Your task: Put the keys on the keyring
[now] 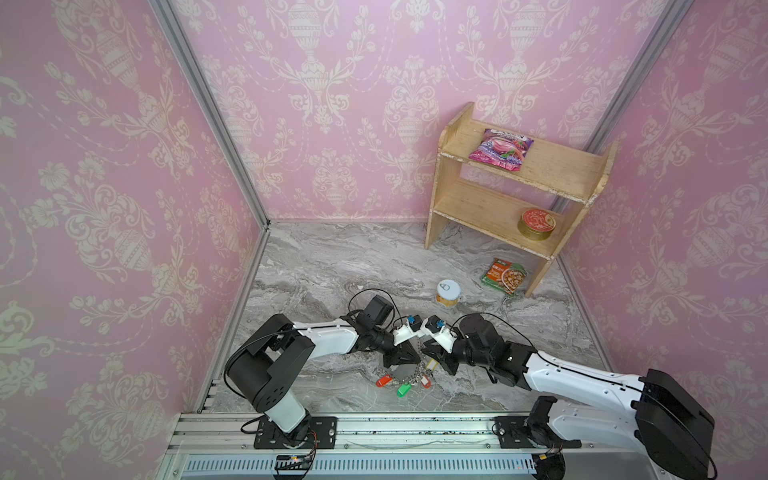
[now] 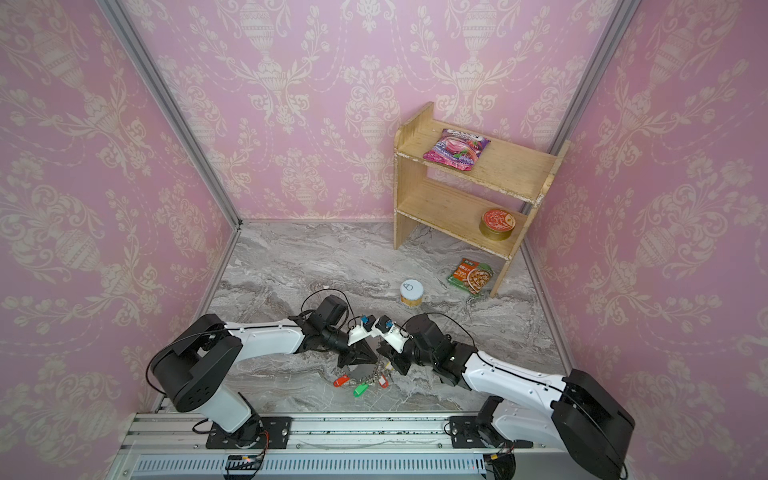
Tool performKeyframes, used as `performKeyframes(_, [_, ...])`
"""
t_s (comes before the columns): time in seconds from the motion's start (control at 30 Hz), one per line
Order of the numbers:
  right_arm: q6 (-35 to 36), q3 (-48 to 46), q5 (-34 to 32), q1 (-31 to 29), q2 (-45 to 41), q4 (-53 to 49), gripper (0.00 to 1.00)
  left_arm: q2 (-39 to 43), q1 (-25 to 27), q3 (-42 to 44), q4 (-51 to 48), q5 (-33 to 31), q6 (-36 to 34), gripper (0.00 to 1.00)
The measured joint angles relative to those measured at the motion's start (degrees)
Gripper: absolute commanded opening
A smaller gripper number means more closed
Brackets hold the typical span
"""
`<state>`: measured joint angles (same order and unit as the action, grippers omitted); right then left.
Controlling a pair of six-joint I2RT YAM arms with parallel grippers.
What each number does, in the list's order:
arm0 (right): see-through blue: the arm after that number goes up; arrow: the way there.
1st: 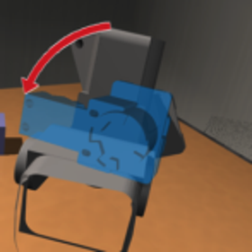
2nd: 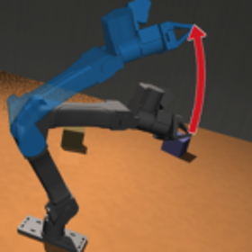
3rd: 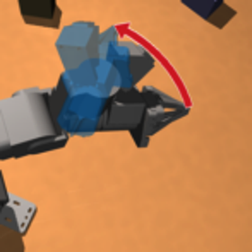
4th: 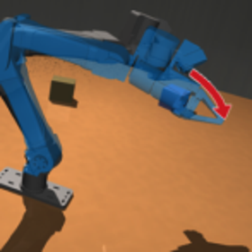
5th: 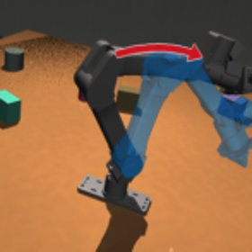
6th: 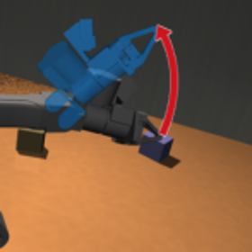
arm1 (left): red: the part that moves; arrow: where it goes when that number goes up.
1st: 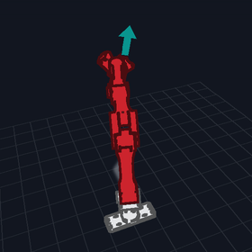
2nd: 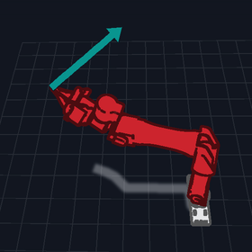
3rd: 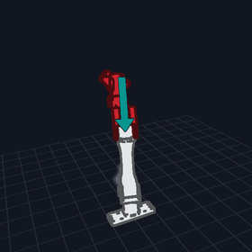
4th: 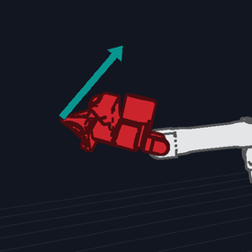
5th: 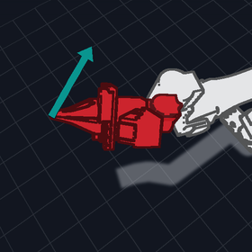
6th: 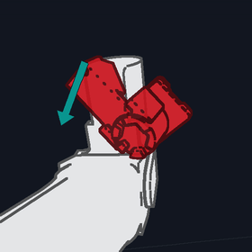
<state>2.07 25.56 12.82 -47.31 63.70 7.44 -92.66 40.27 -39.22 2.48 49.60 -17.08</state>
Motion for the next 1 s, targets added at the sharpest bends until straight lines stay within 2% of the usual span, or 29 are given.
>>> performKeyframes(0.1, [-2.4,-0.48,-1.97,0.07,-1.2,-1.81,0.37,0.11,1.79,-0.02,-0.28,-2.93,0.22,0.25])
performKeyframes(0.27, [-6.36,-1.05,-4.92,0.33,-1.79,-4.24,0.39,0.2,4.22,-0.02,-1.36,-7.74,-0.11,0.25])
performKeyframes(0.6, [-8.57,-2.82,-7.8,1.6,-3.28,-5.16,0.4,1.07,4.59,-0.72,-2.89,-18.12,-3.23,0.28])
performKeyframes(1.0, [-8.57,-4.22,-8.61,2.36,-6.16,-4.94,0.44,1.07,5.51,-1.36,-3.65,-19.54,-6.51,0.41])
